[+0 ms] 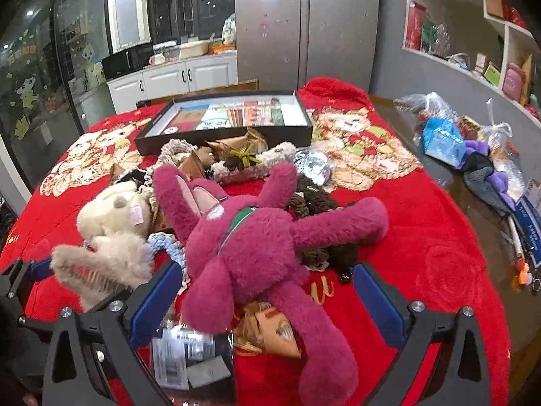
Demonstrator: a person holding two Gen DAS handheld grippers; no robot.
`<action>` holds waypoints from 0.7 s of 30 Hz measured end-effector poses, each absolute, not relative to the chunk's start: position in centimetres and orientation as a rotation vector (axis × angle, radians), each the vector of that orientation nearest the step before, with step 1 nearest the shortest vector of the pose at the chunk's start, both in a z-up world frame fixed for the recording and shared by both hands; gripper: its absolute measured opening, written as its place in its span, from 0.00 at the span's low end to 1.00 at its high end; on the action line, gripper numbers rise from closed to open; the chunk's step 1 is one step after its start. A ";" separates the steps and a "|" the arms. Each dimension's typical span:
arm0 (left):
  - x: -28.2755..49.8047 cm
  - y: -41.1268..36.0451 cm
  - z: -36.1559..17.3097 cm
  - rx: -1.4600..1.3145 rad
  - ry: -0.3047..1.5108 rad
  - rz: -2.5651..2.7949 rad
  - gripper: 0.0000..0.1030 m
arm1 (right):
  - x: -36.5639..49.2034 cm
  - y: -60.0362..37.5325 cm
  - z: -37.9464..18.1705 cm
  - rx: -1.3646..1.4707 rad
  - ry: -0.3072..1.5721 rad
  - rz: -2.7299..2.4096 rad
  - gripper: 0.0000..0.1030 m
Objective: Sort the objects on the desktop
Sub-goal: 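Move right gripper to magenta plush while left gripper approaches cream fluffy plush, then close right gripper on magenta plush while left gripper closes on cream plush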
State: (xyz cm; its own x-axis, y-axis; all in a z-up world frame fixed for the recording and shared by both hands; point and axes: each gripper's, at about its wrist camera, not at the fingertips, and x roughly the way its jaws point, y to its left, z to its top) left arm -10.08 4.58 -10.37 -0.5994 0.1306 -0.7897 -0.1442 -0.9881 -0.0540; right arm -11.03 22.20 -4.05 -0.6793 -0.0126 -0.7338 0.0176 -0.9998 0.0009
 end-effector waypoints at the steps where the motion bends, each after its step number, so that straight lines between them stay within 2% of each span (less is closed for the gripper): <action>1: -10.4 4.5 -10.6 -1.331 0.025 2.676 1.00 | -11.6 22.1 -4.3 1.269 0.002 -2.853 1.00; 15: -11.6 4.5 -12.3 -1.317 -0.058 2.565 1.00 | -15.3 21.4 -8.2 1.425 -0.057 -2.768 1.00; 21: -11.6 5.4 -12.6 -1.290 -0.015 2.550 1.00 | -16.0 21.0 -9.9 1.479 -0.032 -2.751 1.00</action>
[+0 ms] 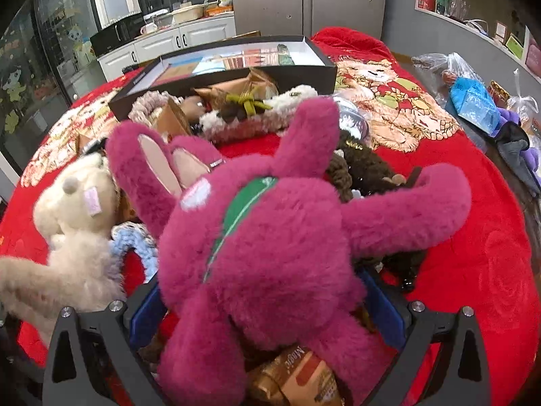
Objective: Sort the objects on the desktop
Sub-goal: 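Close right gripper on magenta plush while left gripper closes on cream plush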
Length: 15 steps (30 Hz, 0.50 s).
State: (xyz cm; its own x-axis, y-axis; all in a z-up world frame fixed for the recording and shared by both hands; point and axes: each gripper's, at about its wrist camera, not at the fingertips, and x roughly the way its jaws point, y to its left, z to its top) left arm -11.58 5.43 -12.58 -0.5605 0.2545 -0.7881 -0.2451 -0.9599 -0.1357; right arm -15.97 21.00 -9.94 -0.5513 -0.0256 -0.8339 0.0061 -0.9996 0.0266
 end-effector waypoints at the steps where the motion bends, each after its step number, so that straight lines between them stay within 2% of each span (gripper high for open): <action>1: -11.6 5.4 -12.6 -1.288 -0.017 2.546 0.99 | -15.9 21.1 -10.0 1.476 -0.031 -2.753 1.00; 3: -11.5 5.5 -12.6 -1.272 -0.027 2.528 0.92 | -15.7 21.1 -9.7 1.464 -0.032 -2.758 0.98; 5: -11.5 5.7 -12.4 -1.257 -0.025 2.515 0.84 | -15.6 21.1 -9.3 1.442 -0.039 -2.757 0.88; 7: -11.2 6.0 -12.3 -1.236 -0.030 2.488 0.69 | -15.5 21.2 -9.1 1.424 -0.045 -2.752 0.79; 10: -10.9 6.3 -12.1 -1.218 -0.010 2.491 0.65 | -15.4 21.2 -9.2 1.420 -0.067 -2.742 0.69; 12: -10.7 6.0 -11.7 -1.199 -0.031 2.497 0.57 | -15.2 21.3 -9.1 1.408 -0.086 -2.746 0.64; 15: -10.7 5.5 -11.2 -1.188 -0.053 2.500 0.57 | -14.9 21.3 -8.7 1.389 -0.079 -2.753 0.60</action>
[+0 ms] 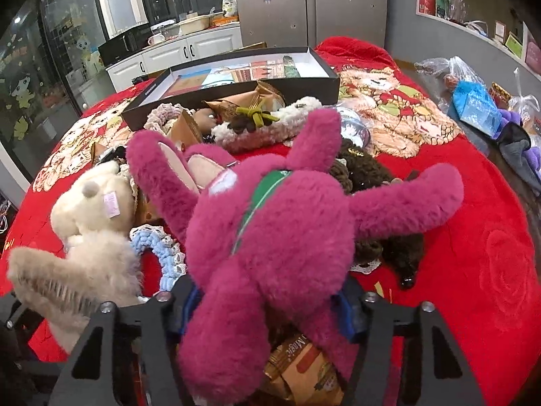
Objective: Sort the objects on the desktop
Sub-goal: 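Close right gripper on magenta plush while left gripper closes on cream plush, then lift and carry both plushes over the black box with both grippers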
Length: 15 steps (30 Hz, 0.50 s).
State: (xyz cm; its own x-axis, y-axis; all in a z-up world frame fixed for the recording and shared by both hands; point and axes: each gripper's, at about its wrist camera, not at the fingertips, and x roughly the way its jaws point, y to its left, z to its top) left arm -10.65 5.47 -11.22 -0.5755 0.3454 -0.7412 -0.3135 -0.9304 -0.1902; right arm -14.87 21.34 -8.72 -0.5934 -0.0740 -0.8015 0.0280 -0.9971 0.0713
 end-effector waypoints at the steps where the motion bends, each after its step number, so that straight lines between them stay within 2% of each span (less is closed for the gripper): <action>1: -10.6 5.5 -11.2 -1.187 -0.044 2.506 0.57 | -14.7 21.3 -8.5 1.380 -0.080 -2.756 0.60; 15: -8.7 4.6 -7.1 -1.088 -0.048 2.573 0.57 | -12.2 20.6 -3.8 1.213 -0.042 -2.829 0.59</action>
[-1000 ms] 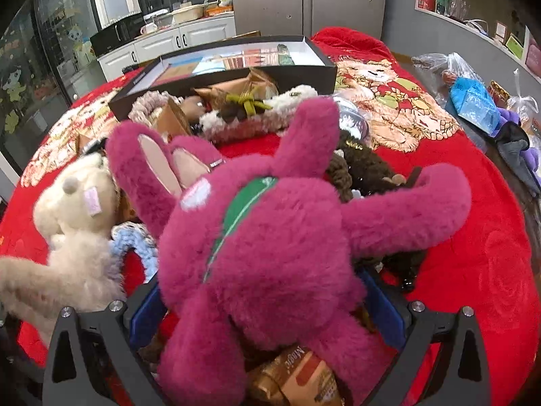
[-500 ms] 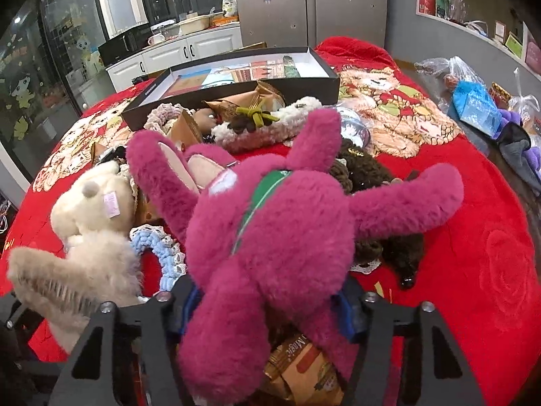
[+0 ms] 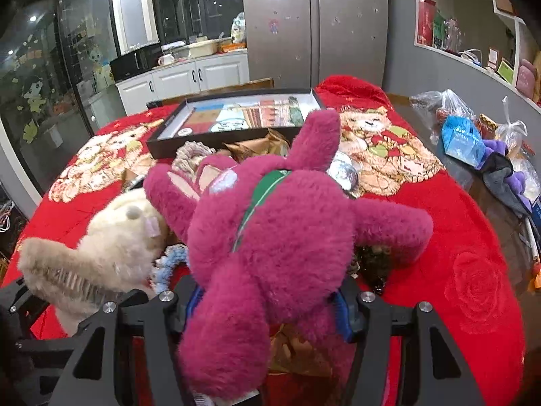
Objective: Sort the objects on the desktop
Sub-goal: 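Lift and carry both plushes over the black box with both grippers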
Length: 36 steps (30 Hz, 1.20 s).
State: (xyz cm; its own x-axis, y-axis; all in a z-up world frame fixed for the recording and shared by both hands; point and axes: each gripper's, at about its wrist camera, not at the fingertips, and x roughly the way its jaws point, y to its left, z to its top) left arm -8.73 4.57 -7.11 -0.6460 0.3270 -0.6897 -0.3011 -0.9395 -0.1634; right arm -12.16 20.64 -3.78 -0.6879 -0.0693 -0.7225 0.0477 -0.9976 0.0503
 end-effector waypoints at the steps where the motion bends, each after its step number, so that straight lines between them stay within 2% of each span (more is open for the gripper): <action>1: -8.7 4.5 -6.9 -1.091 -0.060 2.572 0.57 | -11.9 20.5 -3.4 1.196 -0.035 -2.832 0.59; 14: -9.4 3.4 -3.8 -1.049 -0.071 2.632 0.57 | -11.0 20.2 0.1 1.077 -0.037 -2.856 0.59; 26: -14.2 2.5 -0.9 -1.036 -0.076 2.669 0.57 | -14.2 19.1 2.0 1.029 -0.020 -2.828 0.59; 36: -20.4 3.3 1.3 -1.055 -0.009 2.671 0.57 | -18.9 19.8 3.3 1.058 -0.023 -2.808 0.59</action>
State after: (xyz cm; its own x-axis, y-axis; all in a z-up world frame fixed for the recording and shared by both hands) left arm -20.40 3.35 1.25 -0.6989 0.2503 -0.6700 -0.2456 -0.9638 -0.1039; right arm -18.87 19.81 3.32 -0.7429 -0.1366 -0.6553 0.1256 -0.9900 0.0639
